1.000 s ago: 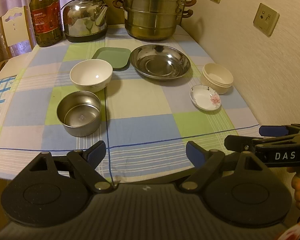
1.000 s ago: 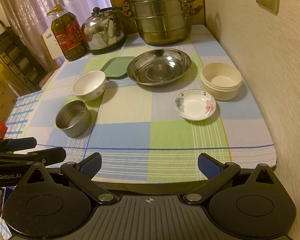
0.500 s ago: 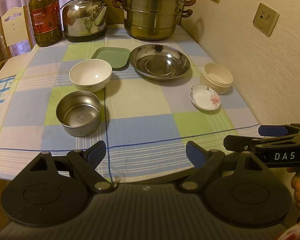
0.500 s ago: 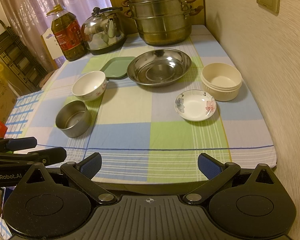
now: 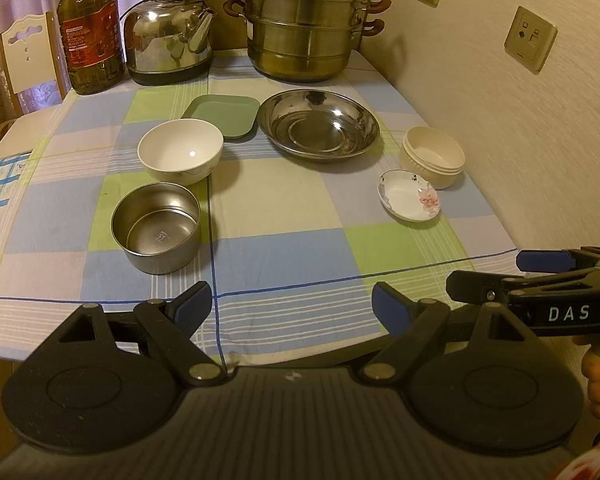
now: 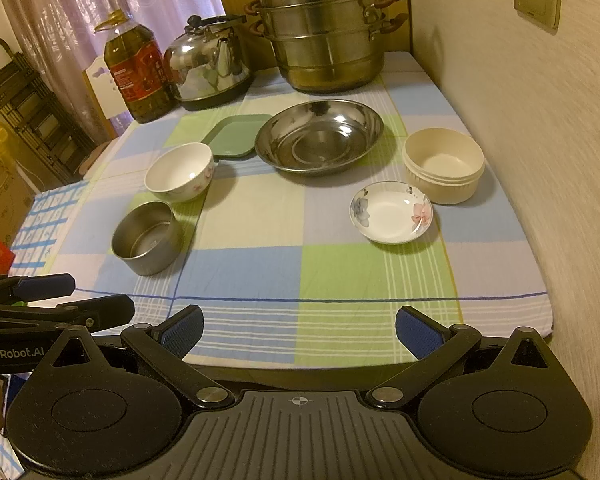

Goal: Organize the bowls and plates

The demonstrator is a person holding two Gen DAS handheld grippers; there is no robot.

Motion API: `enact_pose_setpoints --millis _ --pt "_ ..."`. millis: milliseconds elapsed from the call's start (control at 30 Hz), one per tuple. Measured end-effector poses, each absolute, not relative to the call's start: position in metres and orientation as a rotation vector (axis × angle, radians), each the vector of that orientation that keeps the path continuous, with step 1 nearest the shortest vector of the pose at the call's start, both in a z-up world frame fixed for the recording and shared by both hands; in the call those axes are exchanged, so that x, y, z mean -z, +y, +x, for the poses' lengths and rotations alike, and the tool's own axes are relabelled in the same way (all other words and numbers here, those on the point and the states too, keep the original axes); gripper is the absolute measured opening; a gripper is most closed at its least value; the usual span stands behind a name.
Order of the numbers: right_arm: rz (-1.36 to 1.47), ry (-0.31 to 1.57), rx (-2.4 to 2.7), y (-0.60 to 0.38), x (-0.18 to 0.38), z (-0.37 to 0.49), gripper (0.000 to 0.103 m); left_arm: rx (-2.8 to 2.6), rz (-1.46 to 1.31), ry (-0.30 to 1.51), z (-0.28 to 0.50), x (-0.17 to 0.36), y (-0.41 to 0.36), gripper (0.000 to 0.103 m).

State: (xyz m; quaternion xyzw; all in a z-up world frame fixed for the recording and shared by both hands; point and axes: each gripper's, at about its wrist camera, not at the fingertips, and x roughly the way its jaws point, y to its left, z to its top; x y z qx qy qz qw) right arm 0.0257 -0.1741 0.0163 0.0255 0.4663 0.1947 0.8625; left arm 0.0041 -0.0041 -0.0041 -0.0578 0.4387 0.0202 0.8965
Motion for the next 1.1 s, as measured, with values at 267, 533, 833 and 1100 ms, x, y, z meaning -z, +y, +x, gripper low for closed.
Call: enact_pose_setpoints --millis 267,533,833,1100 --pt "0.053 0.977 -0.408 -0.1736 -0.0167 0.0258 0.102 -0.042 -0.121 0.909 0.0046 0.0032 -0.0051 0.086" --pt "0.051 0.976 -0.409 -0.174 -0.0152 0.0246 0.102 -0.042 -0.122 0.91 0.0046 0.003 -0.005 0.086" --pt "0.048 0.978 -0.415 -0.1674 -0.0143 0.0271 0.102 -0.044 -0.126 0.911 0.0041 0.0016 -0.004 0.086" --pt "0.048 0.977 -0.416 -0.17 -0.0161 0.0257 0.102 -0.043 -0.127 0.911 0.0039 0.0018 -0.0033 0.086"
